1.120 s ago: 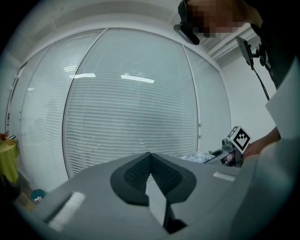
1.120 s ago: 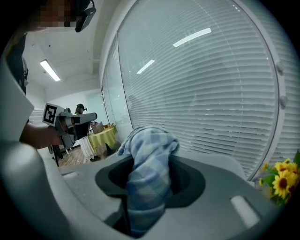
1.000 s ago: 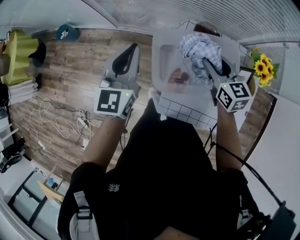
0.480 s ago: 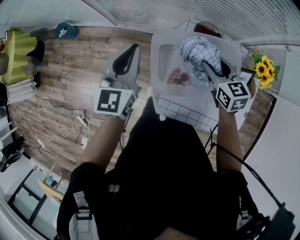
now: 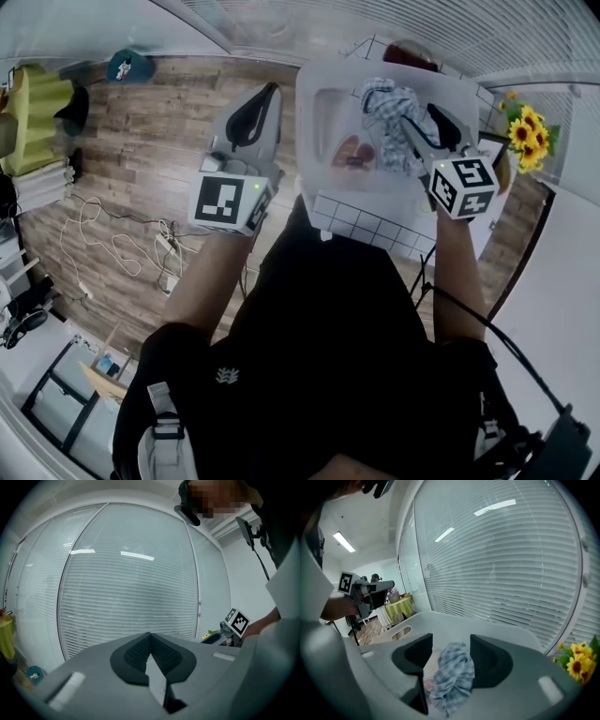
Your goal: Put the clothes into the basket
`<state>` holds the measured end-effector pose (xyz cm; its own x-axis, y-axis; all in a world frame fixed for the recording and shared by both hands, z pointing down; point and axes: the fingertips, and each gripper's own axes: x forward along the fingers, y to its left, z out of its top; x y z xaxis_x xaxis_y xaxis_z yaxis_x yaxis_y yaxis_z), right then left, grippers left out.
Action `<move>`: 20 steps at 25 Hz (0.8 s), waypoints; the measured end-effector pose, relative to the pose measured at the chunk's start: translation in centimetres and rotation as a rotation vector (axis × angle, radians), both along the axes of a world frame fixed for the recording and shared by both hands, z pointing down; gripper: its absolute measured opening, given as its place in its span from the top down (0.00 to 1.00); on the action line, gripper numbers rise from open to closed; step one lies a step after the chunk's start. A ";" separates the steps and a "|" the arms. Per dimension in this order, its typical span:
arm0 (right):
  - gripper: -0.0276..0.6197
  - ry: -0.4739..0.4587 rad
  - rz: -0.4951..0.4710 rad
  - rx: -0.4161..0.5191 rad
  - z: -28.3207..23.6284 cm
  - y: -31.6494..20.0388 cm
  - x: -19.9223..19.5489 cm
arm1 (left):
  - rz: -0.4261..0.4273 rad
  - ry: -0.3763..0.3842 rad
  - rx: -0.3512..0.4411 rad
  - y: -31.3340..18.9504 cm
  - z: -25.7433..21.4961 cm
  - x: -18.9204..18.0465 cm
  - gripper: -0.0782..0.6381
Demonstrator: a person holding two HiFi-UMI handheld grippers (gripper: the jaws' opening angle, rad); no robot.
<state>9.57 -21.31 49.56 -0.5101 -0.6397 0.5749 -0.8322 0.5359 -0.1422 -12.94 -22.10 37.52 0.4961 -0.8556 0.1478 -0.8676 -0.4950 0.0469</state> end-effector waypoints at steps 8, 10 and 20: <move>0.58 -0.007 0.023 0.051 -1.8 -0.5 0.5 | 0.027 0.011 0.019 0.0 -1.0 0.9 0.88; 0.58 -0.016 0.025 0.055 -2.0 -0.3 0.6 | 0.025 0.013 0.021 0.1 -1.0 1.1 0.88; 0.58 -0.194 0.110 0.140 -5.9 0.7 3.1 | 0.053 0.023 0.076 0.7 -3.6 2.9 0.88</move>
<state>12.64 -20.63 43.62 -0.5250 -0.7642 0.3747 -0.8511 0.4691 -0.2357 -10.02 -21.43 33.88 0.5434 -0.8364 0.0719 -0.8393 -0.5430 0.0272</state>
